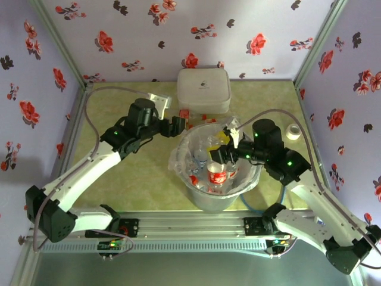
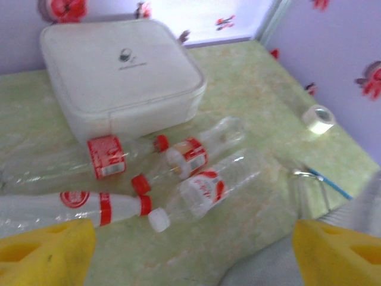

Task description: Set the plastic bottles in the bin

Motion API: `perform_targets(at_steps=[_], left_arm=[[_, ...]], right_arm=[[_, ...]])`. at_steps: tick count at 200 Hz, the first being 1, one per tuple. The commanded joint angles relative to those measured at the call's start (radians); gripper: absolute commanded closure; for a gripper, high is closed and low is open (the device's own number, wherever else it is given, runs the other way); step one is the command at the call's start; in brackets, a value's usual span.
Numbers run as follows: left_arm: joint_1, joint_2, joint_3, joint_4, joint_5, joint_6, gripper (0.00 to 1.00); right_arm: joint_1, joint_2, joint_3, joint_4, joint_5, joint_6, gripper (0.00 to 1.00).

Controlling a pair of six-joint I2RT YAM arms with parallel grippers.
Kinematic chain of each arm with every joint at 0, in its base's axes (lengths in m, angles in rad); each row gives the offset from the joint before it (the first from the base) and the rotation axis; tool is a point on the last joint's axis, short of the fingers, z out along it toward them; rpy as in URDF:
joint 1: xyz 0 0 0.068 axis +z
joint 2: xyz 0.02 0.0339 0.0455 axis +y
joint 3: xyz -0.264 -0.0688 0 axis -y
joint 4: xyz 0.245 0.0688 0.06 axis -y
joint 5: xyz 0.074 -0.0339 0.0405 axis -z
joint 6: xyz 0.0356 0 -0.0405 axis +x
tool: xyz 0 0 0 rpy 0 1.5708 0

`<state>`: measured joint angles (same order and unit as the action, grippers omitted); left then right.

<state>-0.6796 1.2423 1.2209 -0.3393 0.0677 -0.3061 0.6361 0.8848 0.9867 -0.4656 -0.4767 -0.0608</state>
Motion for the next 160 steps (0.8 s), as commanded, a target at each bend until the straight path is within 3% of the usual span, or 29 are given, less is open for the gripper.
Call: perform_targets(at_steps=[1, 11, 40, 80, 128, 160], left_arm=[[0.003, -0.019, 0.098, -0.038, 0.183, 0.044, 0.10], [-0.009, 0.004, 0.128, -0.083, 0.230, 0.066, 0.09], [-0.053, 0.064, 0.175, -0.223, 0.248, 0.144, 0.10], [-0.075, 0.125, 0.191, -0.304, 0.248, 0.209, 0.15], [-0.084, 0.175, 0.228, -0.345, 0.247, 0.245, 0.36], [-0.084, 0.194, 0.238, -0.360, 0.230, 0.250, 0.57]], right_arm=[[-0.005, -0.007, 0.053, -0.094, -0.029, -0.063, 0.48], [-0.014, -0.010, 0.069, -0.113, -0.042, -0.061, 0.40], [-0.040, -0.030, 0.081, -0.107, -0.062, -0.044, 0.37], [-0.076, -0.041, 0.105, -0.117, -0.088, -0.025, 0.17], [-0.143, -0.016, 0.150, -0.128, -0.044, 0.052, 0.13], [-0.161, 0.029, 0.183, -0.175, 0.028, 0.074, 0.18]])
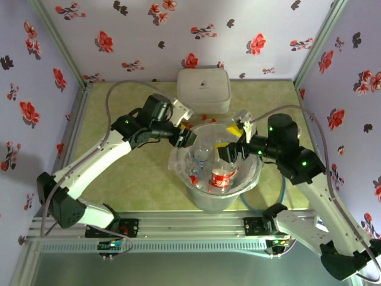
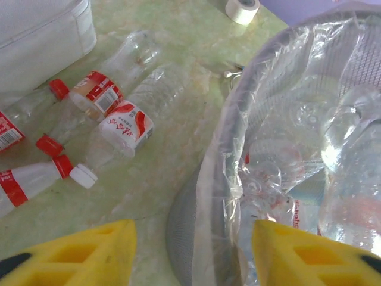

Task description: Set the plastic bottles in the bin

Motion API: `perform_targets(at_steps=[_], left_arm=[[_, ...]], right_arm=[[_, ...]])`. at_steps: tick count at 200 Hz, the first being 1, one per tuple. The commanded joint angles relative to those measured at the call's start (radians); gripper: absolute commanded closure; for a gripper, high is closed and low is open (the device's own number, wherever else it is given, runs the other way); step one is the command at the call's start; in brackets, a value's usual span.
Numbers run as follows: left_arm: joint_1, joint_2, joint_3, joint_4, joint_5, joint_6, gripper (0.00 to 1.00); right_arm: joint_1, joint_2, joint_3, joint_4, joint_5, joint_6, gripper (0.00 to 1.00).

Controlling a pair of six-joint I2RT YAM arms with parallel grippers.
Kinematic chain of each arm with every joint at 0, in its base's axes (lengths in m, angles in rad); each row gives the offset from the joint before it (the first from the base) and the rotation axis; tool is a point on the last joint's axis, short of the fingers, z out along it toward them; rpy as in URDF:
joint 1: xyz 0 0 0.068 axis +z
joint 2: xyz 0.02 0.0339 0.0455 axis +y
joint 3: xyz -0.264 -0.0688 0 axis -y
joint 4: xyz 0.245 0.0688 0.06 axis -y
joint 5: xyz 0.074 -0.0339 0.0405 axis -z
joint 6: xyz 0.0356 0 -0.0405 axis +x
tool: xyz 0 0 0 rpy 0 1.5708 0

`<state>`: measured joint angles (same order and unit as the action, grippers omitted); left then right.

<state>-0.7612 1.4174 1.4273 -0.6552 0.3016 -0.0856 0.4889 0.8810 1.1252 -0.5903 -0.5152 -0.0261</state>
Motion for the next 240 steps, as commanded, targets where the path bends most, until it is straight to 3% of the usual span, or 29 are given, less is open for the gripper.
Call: perform_targets(at_steps=[1, 28, 59, 112, 170, 202, 240], left_arm=[[-0.003, 0.019, 0.032, -0.045, -0.005, 0.028, 0.58], [-0.003, 0.020, 0.036, -0.065, -0.053, 0.020, 0.80], [-0.003, 0.003, 0.037, -0.071, -0.114, 0.004, 0.97], [0.032, -0.066, 0.051, -0.142, -0.276, -0.073, 1.00], [0.117, -0.205, 0.019, -0.244, -0.472, -0.216, 1.00], [0.197, -0.258, -0.043, -0.310, -0.521, -0.304, 1.00], [0.218, -0.327, -0.125, -0.226, -0.524, -0.334, 1.00]], right_arm=[[-0.013, 0.035, 0.046, -0.052, 0.070, 0.040, 0.18], [-0.015, 0.071, 0.056, -0.062, 0.123, 0.049, 0.22], [-0.015, 0.089, 0.028, 0.015, 0.147, 0.077, 0.23], [-0.015, 0.163, 0.042, 0.198, 0.131, 0.151, 0.23], [0.002, 0.334, 0.169, 0.241, 0.094, 0.204, 0.25], [0.117, 0.457, 0.298, 0.163, 0.154, 0.176, 0.31], [0.289, 0.624, 0.468, 0.004, 0.306, 0.097, 0.37]])
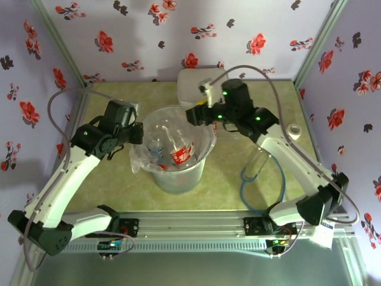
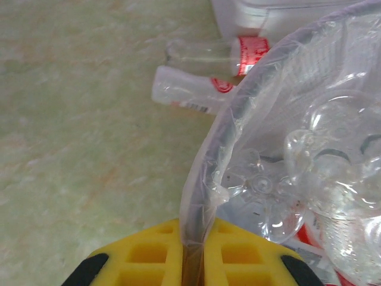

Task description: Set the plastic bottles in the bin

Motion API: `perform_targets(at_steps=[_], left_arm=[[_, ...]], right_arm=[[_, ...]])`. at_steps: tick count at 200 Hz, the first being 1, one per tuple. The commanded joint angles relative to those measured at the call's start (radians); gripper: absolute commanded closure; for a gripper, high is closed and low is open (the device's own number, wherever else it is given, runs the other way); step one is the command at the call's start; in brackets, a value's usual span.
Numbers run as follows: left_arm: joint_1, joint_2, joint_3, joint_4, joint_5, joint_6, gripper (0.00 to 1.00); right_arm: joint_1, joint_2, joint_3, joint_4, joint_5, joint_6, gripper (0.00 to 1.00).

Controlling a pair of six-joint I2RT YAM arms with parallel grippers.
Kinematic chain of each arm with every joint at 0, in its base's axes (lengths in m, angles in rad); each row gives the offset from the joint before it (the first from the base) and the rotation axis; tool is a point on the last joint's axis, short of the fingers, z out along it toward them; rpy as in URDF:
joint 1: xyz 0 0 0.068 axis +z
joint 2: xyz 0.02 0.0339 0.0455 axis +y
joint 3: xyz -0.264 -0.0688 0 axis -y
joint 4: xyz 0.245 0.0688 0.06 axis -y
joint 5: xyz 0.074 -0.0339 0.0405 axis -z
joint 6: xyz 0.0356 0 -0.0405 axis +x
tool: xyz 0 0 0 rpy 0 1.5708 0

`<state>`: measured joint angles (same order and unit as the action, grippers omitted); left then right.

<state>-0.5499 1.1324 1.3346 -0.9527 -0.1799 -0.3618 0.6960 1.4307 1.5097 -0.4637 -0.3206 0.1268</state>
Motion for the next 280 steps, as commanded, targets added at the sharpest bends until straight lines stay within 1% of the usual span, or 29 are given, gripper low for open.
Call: perform_targets(at_steps=[1, 17, 27, 47, 57, 75, 85, 110, 121, 129, 144, 162, 186, 206, 225, 232, 248, 260, 280], left_arm=[[0.007, -0.043, -0.034, 0.074, -0.043, -0.058, 1.00], [0.007, -0.067, -0.050, 0.109, -0.043, -0.053, 1.00], [0.007, -0.078, -0.058, 0.127, -0.043, -0.047, 1.00], [0.007, -0.092, -0.075, 0.162, -0.043, -0.034, 1.00], [0.006, -0.100, -0.088, 0.182, -0.041, -0.028, 1.00], [0.006, -0.109, -0.109, 0.209, -0.036, -0.025, 1.00], [0.007, -0.111, -0.116, 0.218, -0.033, -0.021, 1.00], [0.007, -0.116, -0.115, 0.221, -0.032, -0.017, 1.00], [0.007, -0.124, -0.122, 0.232, -0.031, -0.018, 1.00], [0.007, -0.130, -0.130, 0.246, -0.024, -0.024, 1.00], [0.007, -0.134, -0.145, 0.264, -0.008, -0.035, 1.00], [0.006, -0.133, -0.157, 0.270, -0.007, -0.041, 1.00], [0.007, -0.134, -0.165, 0.283, -0.007, -0.045, 1.00], [0.008, -0.126, -0.170, 0.304, -0.007, -0.051, 1.00], [0.010, -0.120, -0.175, 0.320, -0.007, -0.063, 1.00], [0.010, -0.120, -0.179, 0.326, -0.007, -0.068, 1.00], [0.011, -0.118, -0.187, 0.337, -0.003, -0.079, 1.00], [0.011, -0.115, -0.190, 0.342, -0.003, -0.085, 1.00], [0.011, -0.115, -0.190, 0.349, -0.003, -0.095, 1.00]], right_arm=[[0.086, 0.077, 0.086, -0.125, 0.117, -0.058, 0.37], [0.152, 0.128, 0.129, -0.159, 0.212, -0.091, 0.37], [0.187, 0.160, 0.166, -0.185, 0.254, -0.110, 0.34], [0.233, 0.221, 0.239, -0.212, 0.291, -0.121, 0.21], [0.244, 0.250, 0.270, -0.221, 0.289, -0.122, 0.17], [0.260, 0.307, 0.323, -0.242, 0.273, -0.121, 0.15], [0.260, 0.335, 0.333, -0.235, 0.249, -0.114, 0.16], [0.261, 0.402, 0.387, -0.275, 0.255, -0.115, 0.18], [0.256, 0.404, 0.381, -0.255, 0.246, -0.111, 0.21], [0.250, 0.396, 0.368, -0.226, 0.225, -0.101, 0.25], [0.235, 0.368, 0.342, -0.180, 0.197, -0.078, 0.39], [0.219, 0.317, 0.297, -0.122, 0.207, -0.067, 0.55], [0.197, 0.220, 0.226, -0.039, 0.209, -0.061, 0.60], [0.183, 0.105, 0.100, 0.130, 0.212, -0.072, 0.72], [0.179, -0.023, -0.083, 0.372, 0.252, -0.149, 0.72], [0.174, -0.064, -0.156, 0.468, 0.260, -0.185, 0.74], [0.155, -0.123, -0.276, 0.657, 0.261, -0.234, 0.77], [0.144, -0.133, -0.300, 0.710, 0.241, -0.250, 0.77], [0.145, -0.103, -0.287, 0.695, 0.218, -0.287, 0.77]])
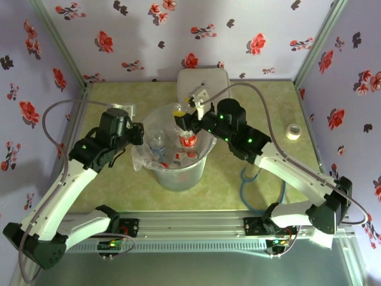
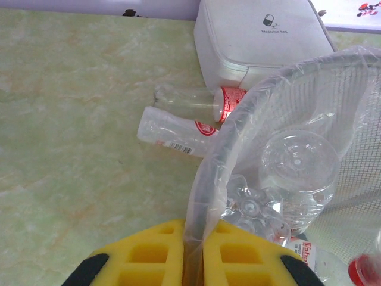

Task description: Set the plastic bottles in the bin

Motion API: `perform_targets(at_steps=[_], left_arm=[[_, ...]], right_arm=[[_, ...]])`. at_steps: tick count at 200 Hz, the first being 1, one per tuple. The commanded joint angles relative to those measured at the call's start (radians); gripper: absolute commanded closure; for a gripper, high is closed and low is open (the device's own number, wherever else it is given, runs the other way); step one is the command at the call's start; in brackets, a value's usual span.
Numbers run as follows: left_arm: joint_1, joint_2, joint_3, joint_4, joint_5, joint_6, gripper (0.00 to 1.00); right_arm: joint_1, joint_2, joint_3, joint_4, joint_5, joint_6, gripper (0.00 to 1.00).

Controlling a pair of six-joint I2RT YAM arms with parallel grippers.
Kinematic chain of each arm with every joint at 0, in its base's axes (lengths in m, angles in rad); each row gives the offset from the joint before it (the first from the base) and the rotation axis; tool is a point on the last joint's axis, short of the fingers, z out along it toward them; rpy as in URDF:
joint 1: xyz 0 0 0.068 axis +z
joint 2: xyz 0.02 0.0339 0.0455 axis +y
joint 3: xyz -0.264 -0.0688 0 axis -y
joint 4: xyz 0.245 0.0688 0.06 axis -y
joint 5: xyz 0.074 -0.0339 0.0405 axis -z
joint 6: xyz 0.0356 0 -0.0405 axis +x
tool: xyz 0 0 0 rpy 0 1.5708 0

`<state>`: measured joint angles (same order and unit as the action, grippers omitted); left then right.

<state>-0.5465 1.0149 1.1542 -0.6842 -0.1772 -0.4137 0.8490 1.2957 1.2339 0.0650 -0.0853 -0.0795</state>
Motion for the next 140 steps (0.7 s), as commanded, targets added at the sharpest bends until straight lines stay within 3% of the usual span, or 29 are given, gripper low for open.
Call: perform_targets(at_steps=[1, 72, 140], left_arm=[[0.008, 0.002, -0.010, 0.081, -0.005, -0.044, 1.00], [0.010, 0.000, -0.010, 0.085, -0.005, -0.053, 1.00], [0.010, 0.016, -0.015, 0.106, -0.006, -0.073, 1.00]], right_arm=[[-0.008, 0.035, -0.011, 0.163, -0.019, -0.081, 0.77], [-0.006, 0.039, -0.095, -0.038, -0.076, -0.093, 0.78], [-0.010, 0.091, -0.156, -0.107, -0.210, 0.110, 0.81]])
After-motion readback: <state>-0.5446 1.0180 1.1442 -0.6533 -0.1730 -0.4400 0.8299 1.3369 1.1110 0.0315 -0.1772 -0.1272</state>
